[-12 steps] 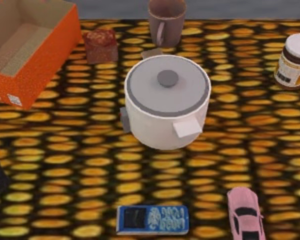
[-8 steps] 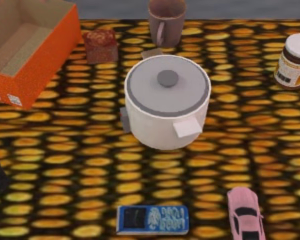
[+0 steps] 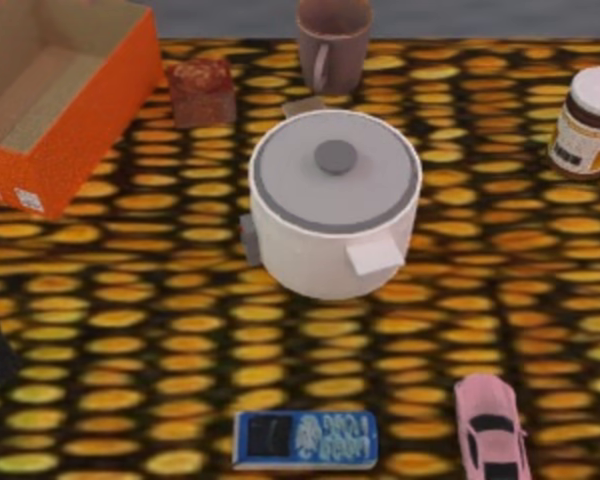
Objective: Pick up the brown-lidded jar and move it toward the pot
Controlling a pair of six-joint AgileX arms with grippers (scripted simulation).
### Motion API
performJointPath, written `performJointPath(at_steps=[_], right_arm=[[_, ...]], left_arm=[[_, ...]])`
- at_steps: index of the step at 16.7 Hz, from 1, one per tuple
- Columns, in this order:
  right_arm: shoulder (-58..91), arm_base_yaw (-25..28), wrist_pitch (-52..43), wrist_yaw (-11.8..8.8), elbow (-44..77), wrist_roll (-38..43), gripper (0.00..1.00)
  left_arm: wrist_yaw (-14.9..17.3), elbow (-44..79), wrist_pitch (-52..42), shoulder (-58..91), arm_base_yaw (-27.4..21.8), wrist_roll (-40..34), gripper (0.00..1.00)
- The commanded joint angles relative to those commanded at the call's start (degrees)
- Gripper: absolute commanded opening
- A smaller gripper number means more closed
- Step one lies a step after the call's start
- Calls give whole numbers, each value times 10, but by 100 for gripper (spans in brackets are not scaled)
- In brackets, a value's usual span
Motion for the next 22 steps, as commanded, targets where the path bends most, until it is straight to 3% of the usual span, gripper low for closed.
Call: performJointPath(at_steps=[7, 16, 22], right_arm=[[347, -13, -213, -12, 424, -92, 100], [844, -10, -450, -48, 1056, -235, 100], [1141, -1, -600, -69, 1327, -316, 100]], left_arm=[[0, 0, 0, 0, 0, 0, 100], [0, 0, 0, 0, 0, 0, 100], [0, 0, 0, 0, 0, 0, 100]])
